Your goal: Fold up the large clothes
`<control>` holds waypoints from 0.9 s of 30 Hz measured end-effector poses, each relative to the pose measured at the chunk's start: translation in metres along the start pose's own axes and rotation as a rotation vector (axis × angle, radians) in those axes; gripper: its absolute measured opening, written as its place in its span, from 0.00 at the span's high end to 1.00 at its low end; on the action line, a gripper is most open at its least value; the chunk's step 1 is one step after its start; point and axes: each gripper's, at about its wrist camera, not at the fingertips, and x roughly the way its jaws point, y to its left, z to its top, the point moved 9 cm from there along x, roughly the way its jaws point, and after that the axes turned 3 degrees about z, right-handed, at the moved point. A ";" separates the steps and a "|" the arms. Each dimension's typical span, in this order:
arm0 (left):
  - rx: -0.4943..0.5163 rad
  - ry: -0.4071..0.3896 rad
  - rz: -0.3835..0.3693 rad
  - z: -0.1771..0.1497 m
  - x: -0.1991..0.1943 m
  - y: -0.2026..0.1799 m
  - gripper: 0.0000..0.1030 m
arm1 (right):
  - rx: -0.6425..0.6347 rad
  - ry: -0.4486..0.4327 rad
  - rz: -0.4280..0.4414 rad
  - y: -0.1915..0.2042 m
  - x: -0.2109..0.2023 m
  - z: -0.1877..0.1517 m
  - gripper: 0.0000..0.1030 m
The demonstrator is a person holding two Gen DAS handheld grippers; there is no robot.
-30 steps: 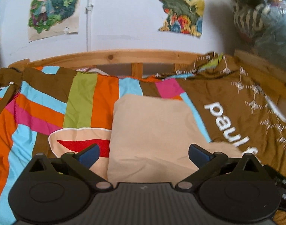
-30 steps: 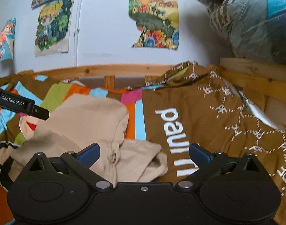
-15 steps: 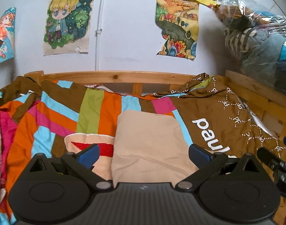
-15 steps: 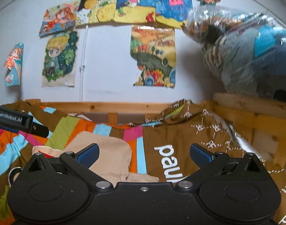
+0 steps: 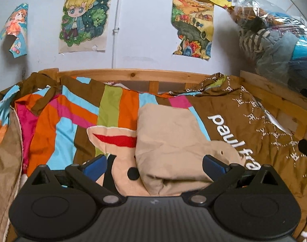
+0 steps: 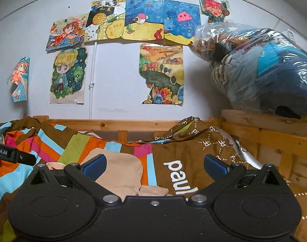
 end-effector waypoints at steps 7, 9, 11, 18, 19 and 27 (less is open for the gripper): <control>0.025 0.050 -0.007 -0.036 -0.004 -0.001 0.01 | 0.039 0.054 -0.022 0.000 -0.029 -0.016 0.01; 0.028 0.070 -0.008 -0.049 -0.003 0.000 0.01 | 0.063 0.084 -0.025 0.001 -0.036 -0.024 0.01; 0.032 0.090 -0.008 -0.058 -0.002 0.000 0.01 | 0.086 0.128 -0.023 0.002 -0.041 -0.035 0.01; 0.035 0.112 -0.010 -0.069 0.001 -0.001 0.01 | 0.099 0.250 0.001 0.011 -0.040 -0.064 0.01; 0.037 0.112 -0.009 -0.068 0.001 -0.001 0.01 | 0.097 0.263 0.004 0.012 -0.038 -0.067 0.01; 0.032 0.115 -0.007 -0.068 0.003 0.000 0.01 | 0.091 0.297 0.016 0.014 -0.034 -0.073 0.01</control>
